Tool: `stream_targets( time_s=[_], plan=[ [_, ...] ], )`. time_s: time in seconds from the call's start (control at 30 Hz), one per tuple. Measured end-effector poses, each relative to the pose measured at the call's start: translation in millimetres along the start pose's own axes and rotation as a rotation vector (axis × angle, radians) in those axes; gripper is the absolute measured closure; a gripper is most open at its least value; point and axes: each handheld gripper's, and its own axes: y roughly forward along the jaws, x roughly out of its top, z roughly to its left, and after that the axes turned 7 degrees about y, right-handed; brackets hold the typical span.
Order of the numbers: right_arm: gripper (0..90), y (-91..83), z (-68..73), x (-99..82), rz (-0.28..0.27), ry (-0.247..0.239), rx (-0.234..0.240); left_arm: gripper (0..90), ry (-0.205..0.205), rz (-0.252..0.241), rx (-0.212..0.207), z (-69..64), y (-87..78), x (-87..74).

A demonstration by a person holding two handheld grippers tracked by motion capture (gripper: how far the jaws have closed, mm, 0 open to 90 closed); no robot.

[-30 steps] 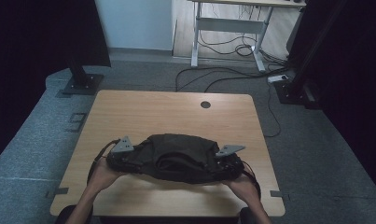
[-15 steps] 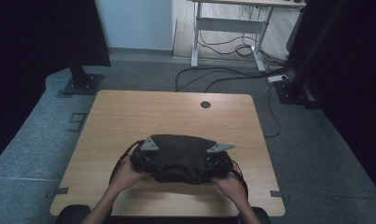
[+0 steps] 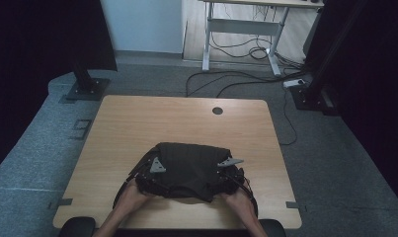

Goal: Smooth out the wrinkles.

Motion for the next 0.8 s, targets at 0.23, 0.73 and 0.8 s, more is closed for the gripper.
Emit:
stream_targets(
  time_s=[0.23,0.73,0.8],
  plan=[
    [2.0,24.8,-18.5,23.0,-0.034,0.027,0.014,14.4,-0.071,-0.037,0.041,28.1,10.7,0.7],
    [5.9,62.1,-42.6,71.2,-0.102,0.032,-0.006,14.1,-0.114,-0.037,0.091,74.0,33.1,19.3],
    [10.8,58.4,-41.0,71.7,-0.105,0.013,0.002,14.2,-0.111,-0.049,0.088,73.5,31.6,18.3]
  ],
)
